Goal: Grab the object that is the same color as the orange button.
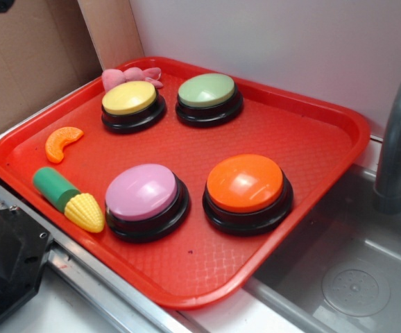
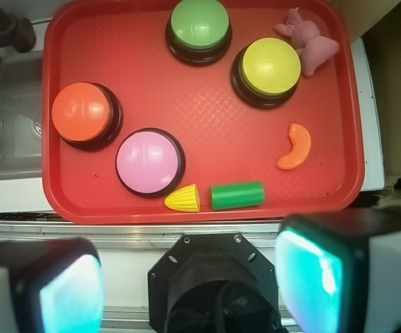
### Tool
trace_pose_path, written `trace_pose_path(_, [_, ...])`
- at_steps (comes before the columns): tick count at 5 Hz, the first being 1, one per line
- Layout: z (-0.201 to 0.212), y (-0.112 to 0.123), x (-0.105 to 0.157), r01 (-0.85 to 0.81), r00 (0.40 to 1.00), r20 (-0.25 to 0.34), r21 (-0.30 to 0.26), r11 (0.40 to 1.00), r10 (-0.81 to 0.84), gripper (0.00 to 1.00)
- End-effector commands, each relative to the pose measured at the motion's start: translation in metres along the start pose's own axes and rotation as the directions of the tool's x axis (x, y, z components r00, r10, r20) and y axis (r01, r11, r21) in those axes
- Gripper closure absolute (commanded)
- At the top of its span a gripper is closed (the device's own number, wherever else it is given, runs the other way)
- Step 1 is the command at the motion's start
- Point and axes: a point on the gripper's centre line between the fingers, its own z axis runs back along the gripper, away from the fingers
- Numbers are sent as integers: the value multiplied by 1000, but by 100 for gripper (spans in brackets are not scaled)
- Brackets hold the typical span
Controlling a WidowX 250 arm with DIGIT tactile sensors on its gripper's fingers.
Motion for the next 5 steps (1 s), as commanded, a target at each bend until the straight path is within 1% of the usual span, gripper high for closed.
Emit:
trace_pose_path(1, [0, 0, 0, 0, 1000, 0, 0, 1000, 0, 0])
trace_pose_path(2, [-22, 19, 5, -122, 993, -1, 4, 993, 122, 0])
trace_pose_path(3, [-51, 48, 11, -255, 967, 20, 37, 966, 254, 0])
trace_pose_path(4, [-82, 77, 14, -348, 937, 32, 90, 933, 347, 0])
trace_pose_path(5, [-115, 94, 14, -444, 895, 91, 111, 889, 436, 0])
